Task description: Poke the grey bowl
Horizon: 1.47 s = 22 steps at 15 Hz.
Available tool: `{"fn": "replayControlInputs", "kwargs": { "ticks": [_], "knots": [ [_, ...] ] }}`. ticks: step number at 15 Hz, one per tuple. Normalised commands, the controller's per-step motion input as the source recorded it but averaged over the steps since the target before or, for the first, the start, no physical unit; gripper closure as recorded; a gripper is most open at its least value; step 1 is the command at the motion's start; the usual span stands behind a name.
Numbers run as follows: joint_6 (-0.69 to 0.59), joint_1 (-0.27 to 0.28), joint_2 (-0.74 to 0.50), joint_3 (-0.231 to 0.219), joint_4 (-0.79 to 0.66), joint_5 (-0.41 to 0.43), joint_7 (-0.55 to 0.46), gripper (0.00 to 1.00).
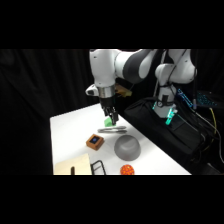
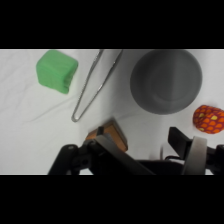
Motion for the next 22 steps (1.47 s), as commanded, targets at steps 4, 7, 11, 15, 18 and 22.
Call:
{"fn": "replayControlInputs", "kwargs": {
  "ticks": [4,7,11,15,18,22],
  "knots": [
    [0.13,0.031,-0.03,0.03,-0.07,-0.032,0.12,0.0],
    [0.17,0.062,-0.04,0.042,-0.11,-0.055,0.16,0.0],
    [0.18,0.069,-0.04,0.044,-0.13,-0.049,0.16,0.0],
    [0.17,0.069,-0.04,0.042,-0.13,-0.064,0.17,0.0],
    [0.16,0.069,-0.05,0.045,-0.12,-0.075,0.18,0.0],
    [0.14,0.075,-0.03,0.058,-0.12,-0.071,0.16,0.0]
  ]
}}
